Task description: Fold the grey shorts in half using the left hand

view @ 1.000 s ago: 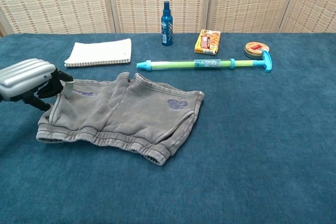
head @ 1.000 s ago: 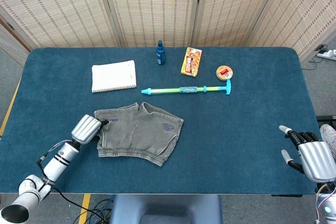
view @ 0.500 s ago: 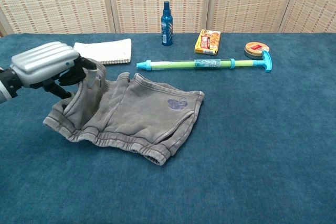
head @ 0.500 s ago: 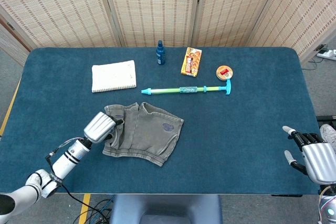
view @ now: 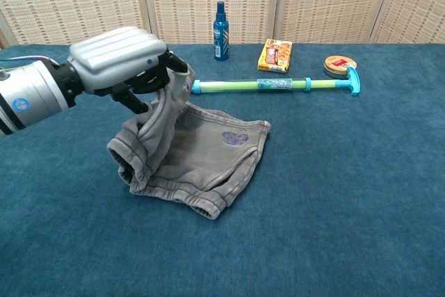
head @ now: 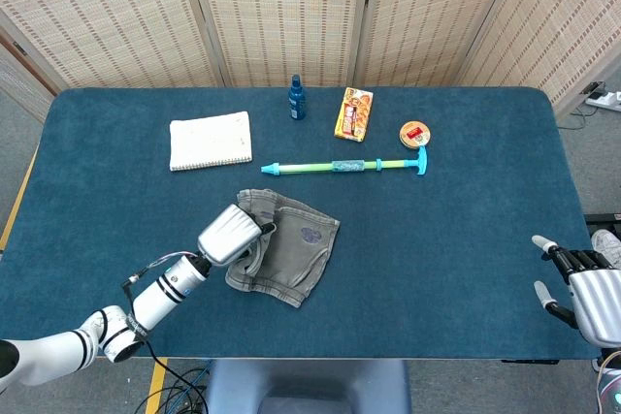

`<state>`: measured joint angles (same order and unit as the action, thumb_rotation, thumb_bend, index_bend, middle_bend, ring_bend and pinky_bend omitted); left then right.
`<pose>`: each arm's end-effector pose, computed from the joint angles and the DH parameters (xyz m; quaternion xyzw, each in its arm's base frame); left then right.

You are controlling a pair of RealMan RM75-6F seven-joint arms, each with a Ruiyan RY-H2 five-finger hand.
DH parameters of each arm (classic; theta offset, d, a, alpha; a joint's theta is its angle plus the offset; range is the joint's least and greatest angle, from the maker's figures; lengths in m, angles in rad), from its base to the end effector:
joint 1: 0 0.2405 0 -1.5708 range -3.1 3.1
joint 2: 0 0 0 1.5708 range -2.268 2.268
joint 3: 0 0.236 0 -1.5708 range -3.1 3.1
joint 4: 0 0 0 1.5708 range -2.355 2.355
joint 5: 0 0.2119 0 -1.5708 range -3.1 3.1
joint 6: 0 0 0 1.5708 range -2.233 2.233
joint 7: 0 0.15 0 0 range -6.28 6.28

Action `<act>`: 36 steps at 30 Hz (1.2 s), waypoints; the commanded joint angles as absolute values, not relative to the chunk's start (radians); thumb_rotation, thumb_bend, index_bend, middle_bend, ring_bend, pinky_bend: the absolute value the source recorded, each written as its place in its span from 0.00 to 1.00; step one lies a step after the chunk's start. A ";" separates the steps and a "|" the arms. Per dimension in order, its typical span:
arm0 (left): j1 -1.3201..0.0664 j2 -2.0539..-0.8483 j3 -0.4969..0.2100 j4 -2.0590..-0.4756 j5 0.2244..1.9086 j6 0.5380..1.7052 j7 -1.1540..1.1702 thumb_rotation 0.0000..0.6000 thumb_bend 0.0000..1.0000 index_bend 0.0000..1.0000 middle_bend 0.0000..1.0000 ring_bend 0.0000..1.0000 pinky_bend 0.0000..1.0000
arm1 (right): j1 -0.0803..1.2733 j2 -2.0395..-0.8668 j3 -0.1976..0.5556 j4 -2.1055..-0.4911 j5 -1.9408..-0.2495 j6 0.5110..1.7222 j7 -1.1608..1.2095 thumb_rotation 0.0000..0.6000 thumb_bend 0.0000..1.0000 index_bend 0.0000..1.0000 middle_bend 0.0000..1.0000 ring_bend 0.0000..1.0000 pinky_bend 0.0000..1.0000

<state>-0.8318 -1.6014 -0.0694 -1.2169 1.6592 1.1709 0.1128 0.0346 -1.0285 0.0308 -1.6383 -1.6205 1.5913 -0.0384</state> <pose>-0.0944 0.3340 -0.0167 -0.8046 -0.1339 -0.4690 0.3388 -0.2830 -0.1660 0.1772 0.6215 -0.3206 0.3919 0.5978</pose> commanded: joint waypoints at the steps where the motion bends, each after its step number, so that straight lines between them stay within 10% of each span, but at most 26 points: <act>1: -0.854 -1.616 -0.077 -1.248 1.667 1.149 0.160 1.00 0.44 0.61 0.93 0.83 0.93 | 0.032 -1.026 0.030 -1.640 -1.620 1.593 -0.039 1.00 0.35 0.20 0.41 0.44 0.36; 16: -0.901 -1.734 -0.074 -1.248 1.647 1.040 0.344 1.00 0.43 0.57 0.93 0.81 0.93 | 0.009 -1.016 0.028 -1.642 -1.612 1.612 -0.036 1.00 0.35 0.20 0.41 0.45 0.36; 23: -0.881 -1.798 -0.101 -1.206 1.596 1.055 0.405 1.00 0.24 0.41 0.93 0.81 0.93 | 0.004 -1.013 0.029 -1.641 -1.611 1.614 -0.033 1.00 0.35 0.20 0.42 0.45 0.36; 36: -0.862 -1.885 -0.182 -1.210 1.463 1.063 0.504 1.00 0.20 0.27 0.91 0.81 0.93 | -0.008 -1.011 0.031 -1.641 -1.614 1.630 -0.031 1.00 0.35 0.20 0.42 0.45 0.36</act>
